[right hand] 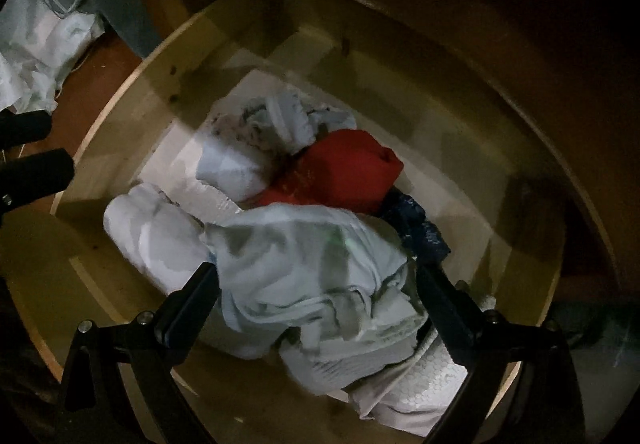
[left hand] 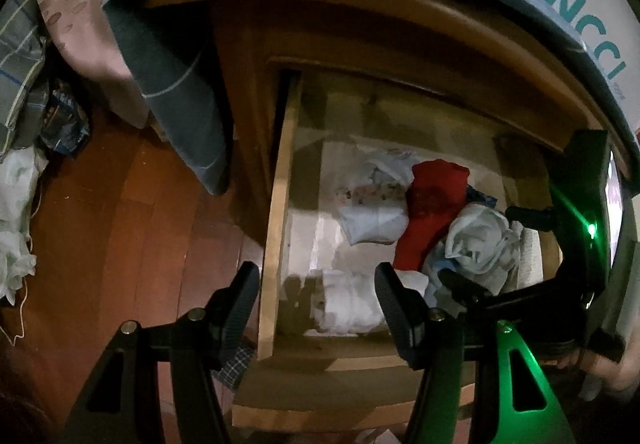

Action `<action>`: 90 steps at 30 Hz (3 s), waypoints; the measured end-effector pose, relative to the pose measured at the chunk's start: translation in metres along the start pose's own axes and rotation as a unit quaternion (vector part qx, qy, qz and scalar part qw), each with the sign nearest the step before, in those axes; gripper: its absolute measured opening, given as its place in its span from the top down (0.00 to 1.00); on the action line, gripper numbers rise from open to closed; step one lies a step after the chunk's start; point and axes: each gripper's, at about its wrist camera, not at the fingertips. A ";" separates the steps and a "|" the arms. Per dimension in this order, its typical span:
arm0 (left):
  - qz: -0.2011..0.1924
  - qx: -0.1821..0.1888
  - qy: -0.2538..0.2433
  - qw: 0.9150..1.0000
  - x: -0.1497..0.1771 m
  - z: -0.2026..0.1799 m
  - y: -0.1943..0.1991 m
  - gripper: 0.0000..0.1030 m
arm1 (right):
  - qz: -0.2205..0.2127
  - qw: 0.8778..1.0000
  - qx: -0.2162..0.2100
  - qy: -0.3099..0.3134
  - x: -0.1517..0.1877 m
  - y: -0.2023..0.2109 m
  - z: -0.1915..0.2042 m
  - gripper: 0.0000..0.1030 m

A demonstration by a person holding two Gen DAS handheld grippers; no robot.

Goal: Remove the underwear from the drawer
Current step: 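Lower the right tool into the drawer and grasp the white garment, then grasp the white rolled garment with the left tool while the right holds its garment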

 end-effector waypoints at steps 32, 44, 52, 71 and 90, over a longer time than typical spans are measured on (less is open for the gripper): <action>0.066 -0.024 -0.068 0.995 0.010 -0.018 -0.029 0.40 | -0.029 0.986 -0.091 -0.135 0.026 0.018 -0.035 0.43; 0.071 -0.049 -0.083 0.993 0.011 -0.021 -0.037 0.40 | -0.006 0.981 -0.126 -0.146 0.032 0.007 -0.043 0.36; 0.070 -0.050 -0.075 0.993 0.010 -0.019 -0.036 0.40 | -0.014 0.965 -0.178 -0.192 0.041 0.010 -0.063 0.36; 0.080 -0.043 -0.089 0.992 0.011 -0.023 -0.040 0.40 | 0.022 0.981 -0.110 -0.160 0.017 -0.015 -0.057 0.32; 0.134 -0.017 -0.184 0.974 -0.004 -0.056 -0.060 0.38 | -0.035 0.961 -0.139 -0.235 0.057 0.030 -0.076 0.54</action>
Point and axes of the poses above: each gripper's, at about its wrist camera, not at the fingertips, and y roughly against the way its jaws point, z to its left, x to its underside, and after that the axes turned 1 degree about x, right-handed
